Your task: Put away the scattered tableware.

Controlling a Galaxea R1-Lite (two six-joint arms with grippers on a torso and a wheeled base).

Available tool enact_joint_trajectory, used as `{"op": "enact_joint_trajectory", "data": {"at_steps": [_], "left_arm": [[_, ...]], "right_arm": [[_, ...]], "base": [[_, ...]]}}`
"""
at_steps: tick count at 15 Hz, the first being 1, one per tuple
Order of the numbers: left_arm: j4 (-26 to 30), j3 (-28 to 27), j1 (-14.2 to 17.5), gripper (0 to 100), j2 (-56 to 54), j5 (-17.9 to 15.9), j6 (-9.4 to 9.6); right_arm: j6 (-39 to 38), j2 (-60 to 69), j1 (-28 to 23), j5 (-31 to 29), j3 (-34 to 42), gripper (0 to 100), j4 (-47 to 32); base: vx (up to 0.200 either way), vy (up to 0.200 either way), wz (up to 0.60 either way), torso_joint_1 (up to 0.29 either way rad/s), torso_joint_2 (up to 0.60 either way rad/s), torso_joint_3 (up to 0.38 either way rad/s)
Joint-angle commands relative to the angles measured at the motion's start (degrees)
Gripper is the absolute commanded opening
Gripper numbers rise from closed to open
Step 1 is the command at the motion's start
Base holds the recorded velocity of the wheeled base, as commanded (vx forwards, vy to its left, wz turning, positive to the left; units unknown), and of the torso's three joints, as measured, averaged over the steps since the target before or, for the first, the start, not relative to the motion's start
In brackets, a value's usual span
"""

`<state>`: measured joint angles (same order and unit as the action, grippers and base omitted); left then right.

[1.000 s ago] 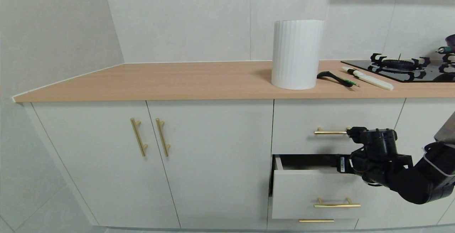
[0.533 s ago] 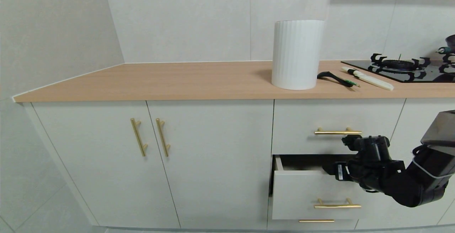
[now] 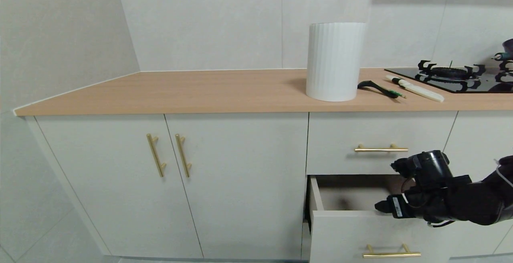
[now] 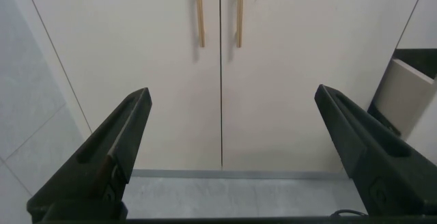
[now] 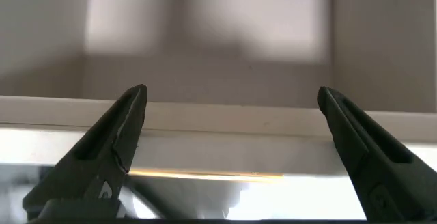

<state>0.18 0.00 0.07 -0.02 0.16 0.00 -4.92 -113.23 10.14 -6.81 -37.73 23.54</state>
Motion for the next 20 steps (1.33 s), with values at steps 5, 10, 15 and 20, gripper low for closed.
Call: {"op": "enact_joint_trajectory", "data": {"at_steps": [5, 10, 15, 20], "left_arm": [[-0.01, 0.0, 0.01, 100, 0.02, 0.02, 0.0], [-0.01, 0.0, 0.01, 100, 0.02, 0.02, 0.0], [-0.01, 0.0, 0.01, 100, 0.02, 0.02, 0.0], [-0.01, 0.0, 0.01, 100, 0.02, 0.02, 0.0]], "right_arm": [[5.36, 7.93, 2.95, -0.04, -1.56, 100, -15.89], [9.41, 13.29, 6.56, -0.13, -1.73, 100, -28.2], [11.96, 17.16, 11.48, -0.3, -4.37, 100, -46.3], [5.54, 17.34, 12.27, -0.22, -8.76, 100, -46.57]], "base": [[0.0, 0.0, 0.0, 0.0, 0.0, 0.0], [0.0, 0.0, 0.0, 0.0, 0.0, 0.0], [0.0, 0.0, 0.0, 0.0, 0.0, 0.0], [0.0, 0.0, 0.0, 0.0, 0.0, 0.0]]}}
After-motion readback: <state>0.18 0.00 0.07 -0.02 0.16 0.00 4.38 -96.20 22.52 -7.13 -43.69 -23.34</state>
